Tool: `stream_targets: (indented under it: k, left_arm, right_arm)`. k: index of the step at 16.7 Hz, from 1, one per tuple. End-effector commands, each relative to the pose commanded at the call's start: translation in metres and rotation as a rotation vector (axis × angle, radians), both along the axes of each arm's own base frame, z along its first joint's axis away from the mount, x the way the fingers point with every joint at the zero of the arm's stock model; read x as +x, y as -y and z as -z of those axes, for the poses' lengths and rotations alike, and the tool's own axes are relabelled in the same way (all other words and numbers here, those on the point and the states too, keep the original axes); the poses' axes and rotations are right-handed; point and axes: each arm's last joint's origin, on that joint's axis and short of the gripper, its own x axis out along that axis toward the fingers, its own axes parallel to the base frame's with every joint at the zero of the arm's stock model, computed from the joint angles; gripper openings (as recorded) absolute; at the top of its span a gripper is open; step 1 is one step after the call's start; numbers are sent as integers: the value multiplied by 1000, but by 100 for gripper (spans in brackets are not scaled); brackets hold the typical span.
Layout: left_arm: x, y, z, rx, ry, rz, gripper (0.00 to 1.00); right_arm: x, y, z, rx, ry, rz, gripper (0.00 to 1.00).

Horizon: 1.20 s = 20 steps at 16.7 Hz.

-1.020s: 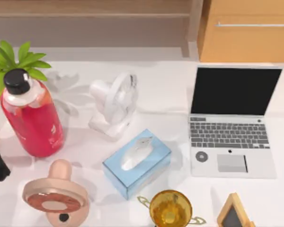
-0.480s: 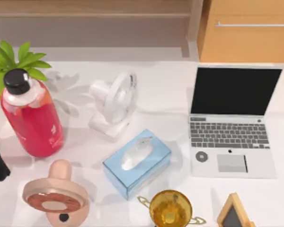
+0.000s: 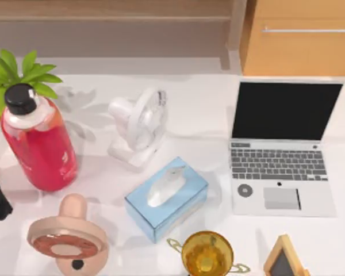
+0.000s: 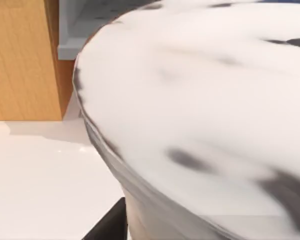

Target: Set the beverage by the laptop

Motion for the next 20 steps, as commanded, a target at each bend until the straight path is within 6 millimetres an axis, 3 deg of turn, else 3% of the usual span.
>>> stream_targets:
  k: [9, 20]
  left_arm:
    - [0, 0, 0, 0, 0, 0, 100]
    - [0, 0, 0, 0, 0, 0, 100]
  right_arm:
    - [0, 0, 0, 0, 0, 0, 2]
    - [0, 0, -2, 3, -1, 1, 0]
